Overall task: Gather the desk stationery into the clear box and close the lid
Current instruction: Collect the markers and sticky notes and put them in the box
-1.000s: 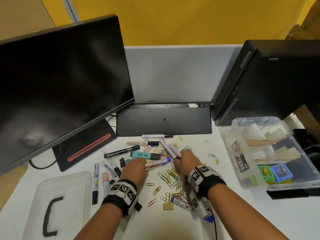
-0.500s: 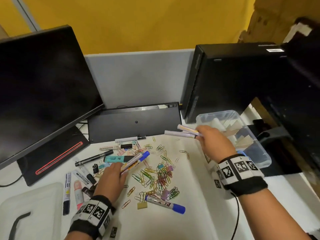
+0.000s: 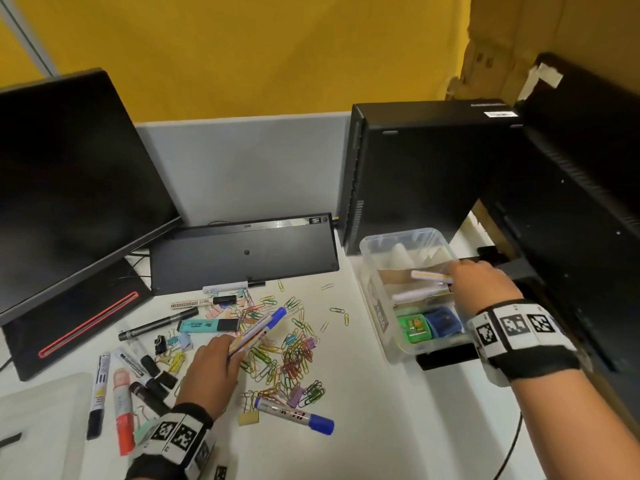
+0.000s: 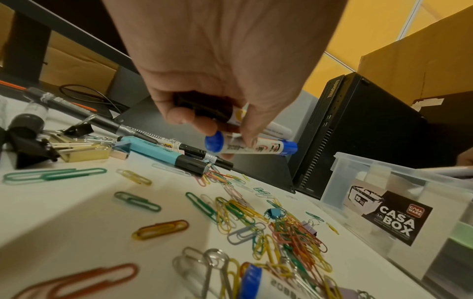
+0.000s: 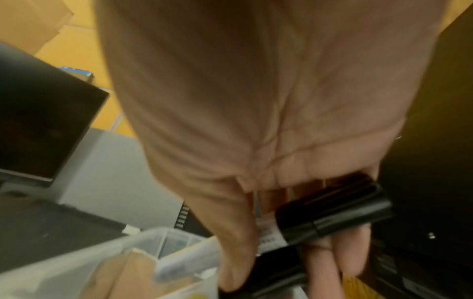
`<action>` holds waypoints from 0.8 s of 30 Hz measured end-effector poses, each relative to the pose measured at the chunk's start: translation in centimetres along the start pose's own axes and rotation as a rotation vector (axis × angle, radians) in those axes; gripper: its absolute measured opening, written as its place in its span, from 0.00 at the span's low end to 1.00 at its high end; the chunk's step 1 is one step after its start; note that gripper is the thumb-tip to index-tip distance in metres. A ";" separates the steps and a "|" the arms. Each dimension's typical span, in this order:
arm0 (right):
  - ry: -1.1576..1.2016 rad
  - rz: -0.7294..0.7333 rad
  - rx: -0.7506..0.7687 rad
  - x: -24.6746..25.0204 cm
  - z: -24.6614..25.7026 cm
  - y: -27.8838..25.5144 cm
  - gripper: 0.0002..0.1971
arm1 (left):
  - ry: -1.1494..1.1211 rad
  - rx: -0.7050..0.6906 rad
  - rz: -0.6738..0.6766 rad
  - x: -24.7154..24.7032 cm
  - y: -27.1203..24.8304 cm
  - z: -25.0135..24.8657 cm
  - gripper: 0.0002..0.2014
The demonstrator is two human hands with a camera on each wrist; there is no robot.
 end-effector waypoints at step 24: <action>1.048 0.044 0.393 -0.9 6.1 -4.2 0.08 | -0.480 -0.100 -0.005 3.4 -0.4 -6.9 0.10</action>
Point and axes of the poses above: each hand's wrist, its own y-axis towards the middle knuckle, its own x-axis out of the back of the hand, z = x × y, the point moved 2 cm from there along y, towards the middle knuckle, and after that the axes turned 15 degrees about -x, right-handed, at the moved point
